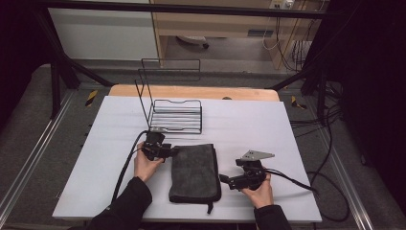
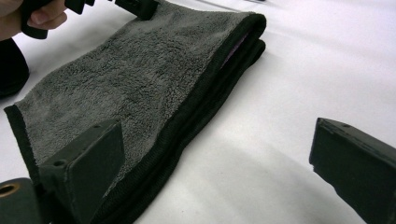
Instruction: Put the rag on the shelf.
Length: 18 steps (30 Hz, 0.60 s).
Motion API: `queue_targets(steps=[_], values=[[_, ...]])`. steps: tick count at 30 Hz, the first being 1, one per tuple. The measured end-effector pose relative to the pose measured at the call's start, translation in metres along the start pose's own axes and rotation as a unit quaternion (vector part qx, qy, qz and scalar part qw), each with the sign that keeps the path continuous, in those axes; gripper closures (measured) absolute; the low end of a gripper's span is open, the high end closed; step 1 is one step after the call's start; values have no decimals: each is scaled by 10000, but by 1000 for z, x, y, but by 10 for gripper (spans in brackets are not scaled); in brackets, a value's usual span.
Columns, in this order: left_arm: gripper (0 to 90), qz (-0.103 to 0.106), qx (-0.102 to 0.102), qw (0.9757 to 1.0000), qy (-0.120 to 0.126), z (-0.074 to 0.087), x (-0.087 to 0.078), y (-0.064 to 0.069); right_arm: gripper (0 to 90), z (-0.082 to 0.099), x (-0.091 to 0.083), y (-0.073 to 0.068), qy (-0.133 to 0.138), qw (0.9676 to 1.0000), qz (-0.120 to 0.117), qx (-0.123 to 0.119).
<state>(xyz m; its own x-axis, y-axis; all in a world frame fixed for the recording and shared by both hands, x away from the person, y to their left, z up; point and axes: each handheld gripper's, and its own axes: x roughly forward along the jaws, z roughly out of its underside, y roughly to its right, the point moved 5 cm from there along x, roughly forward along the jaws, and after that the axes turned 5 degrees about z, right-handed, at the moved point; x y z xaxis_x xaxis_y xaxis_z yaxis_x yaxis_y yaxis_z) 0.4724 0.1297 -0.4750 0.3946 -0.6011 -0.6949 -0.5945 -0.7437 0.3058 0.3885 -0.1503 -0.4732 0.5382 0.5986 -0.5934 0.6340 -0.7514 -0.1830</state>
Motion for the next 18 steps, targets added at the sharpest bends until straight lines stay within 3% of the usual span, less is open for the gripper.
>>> queue_targets(steps=[10,18], values=[[734,123,-27,9999,-78,4,4,5,100,-5,3,3,4,10000,56,77],[774,94,93,9999,-96,5,6,7,207,-34,21,10,30,9997,217,143]])
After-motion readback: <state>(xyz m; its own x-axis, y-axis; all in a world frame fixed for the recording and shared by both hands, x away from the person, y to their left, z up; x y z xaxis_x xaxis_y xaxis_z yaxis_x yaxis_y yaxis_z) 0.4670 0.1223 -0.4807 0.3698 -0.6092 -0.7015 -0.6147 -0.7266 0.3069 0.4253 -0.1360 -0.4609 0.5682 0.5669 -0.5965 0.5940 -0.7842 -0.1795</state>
